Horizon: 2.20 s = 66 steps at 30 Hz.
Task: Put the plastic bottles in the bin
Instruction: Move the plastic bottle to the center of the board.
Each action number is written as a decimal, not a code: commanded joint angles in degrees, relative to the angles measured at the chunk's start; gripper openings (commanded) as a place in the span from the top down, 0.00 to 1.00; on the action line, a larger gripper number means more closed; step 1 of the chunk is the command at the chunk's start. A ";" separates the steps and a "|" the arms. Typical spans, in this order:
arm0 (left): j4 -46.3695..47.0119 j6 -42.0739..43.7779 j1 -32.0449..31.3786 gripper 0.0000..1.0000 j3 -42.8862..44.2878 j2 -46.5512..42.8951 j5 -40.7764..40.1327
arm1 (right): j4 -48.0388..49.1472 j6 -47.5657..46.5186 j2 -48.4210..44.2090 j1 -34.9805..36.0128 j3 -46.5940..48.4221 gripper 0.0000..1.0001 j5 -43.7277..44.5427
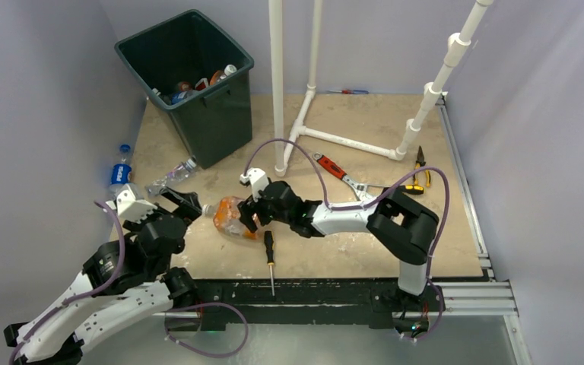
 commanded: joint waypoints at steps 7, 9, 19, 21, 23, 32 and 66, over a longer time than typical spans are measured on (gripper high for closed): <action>12.13 0.97 -0.01 0.01 -9.55 4.27 5.02 | 0.66 1.09 -6.63 -3.06 -6.37 0.04 -4.12; 15.12 -0.65 0.04 0.01 -12.54 5.92 6.97 | 0.45 0.21 -7.59 -3.04 -6.09 0.01 -6.44; 27.86 -8.19 0.08 0.01 -23.47 13.53 11.78 | -4.03 0.26 -8.54 -4.94 -5.50 0.01 -9.28; 29.25 -8.69 0.08 0.02 -24.68 15.56 12.25 | -4.41 0.95 -8.69 -5.23 -6.30 0.01 -8.65; 30.54 -9.76 0.15 0.03 -25.88 17.91 12.82 | -3.98 1.69 -9.10 -5.43 -7.63 0.01 -8.31; 45.05 -9.15 7.79 0.14 -33.07 23.70 23.72 | 0.39 5.53 -11.32 -5.61 -12.53 0.02 -9.18; 61.73 12.68 11.86 1.00 -40.90 4.73 34.74 | 11.68 15.94 -18.26 -10.05 -19.54 0.05 -22.85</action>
